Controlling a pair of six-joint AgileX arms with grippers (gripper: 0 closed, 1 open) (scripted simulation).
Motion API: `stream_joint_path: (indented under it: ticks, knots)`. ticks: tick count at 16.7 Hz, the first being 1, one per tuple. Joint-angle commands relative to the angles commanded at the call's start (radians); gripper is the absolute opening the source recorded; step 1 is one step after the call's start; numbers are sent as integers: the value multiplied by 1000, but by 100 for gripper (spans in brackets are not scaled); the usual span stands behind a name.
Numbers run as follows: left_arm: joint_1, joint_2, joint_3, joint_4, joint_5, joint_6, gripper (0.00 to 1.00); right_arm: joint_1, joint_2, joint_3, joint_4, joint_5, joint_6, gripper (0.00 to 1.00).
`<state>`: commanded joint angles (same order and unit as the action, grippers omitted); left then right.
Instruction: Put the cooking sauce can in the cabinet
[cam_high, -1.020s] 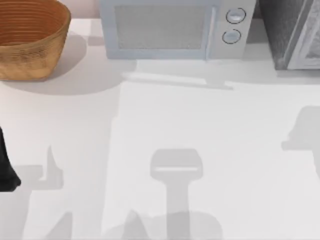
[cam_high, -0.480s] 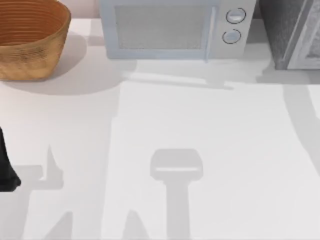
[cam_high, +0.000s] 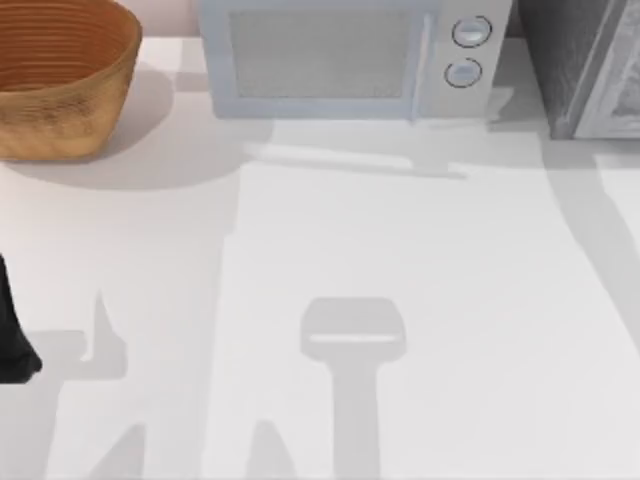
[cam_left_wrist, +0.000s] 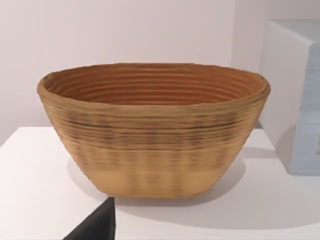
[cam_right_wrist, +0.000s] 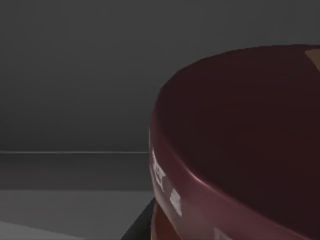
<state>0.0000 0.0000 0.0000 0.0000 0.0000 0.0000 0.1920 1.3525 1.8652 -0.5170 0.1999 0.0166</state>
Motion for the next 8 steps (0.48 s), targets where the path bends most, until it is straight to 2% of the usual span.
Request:
stream_joint_path:
  ticks: [8]
  knots:
    - [0,0,0,0,0,0,100,-17,62,52,6,-12,4,0]
